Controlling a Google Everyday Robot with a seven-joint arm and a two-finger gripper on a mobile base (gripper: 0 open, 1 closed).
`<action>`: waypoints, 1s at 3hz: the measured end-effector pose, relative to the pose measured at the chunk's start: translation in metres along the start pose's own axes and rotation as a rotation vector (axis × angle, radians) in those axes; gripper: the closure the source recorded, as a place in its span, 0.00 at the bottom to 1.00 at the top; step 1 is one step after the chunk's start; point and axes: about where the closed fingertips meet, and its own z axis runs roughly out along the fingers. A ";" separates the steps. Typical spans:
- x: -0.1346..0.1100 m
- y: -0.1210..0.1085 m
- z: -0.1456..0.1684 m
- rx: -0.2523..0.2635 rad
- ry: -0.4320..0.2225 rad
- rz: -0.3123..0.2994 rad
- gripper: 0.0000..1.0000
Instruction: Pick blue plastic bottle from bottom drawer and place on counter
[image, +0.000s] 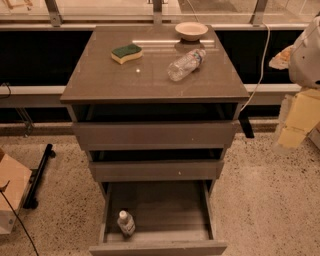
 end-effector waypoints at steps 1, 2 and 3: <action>0.000 0.000 0.000 0.000 0.000 0.000 0.00; -0.004 0.004 0.009 0.007 -0.063 0.000 0.00; -0.009 0.010 0.038 0.011 -0.176 0.024 0.00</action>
Offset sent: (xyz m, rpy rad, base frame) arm 0.0010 0.0151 -0.0272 0.1509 -0.0439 0.0378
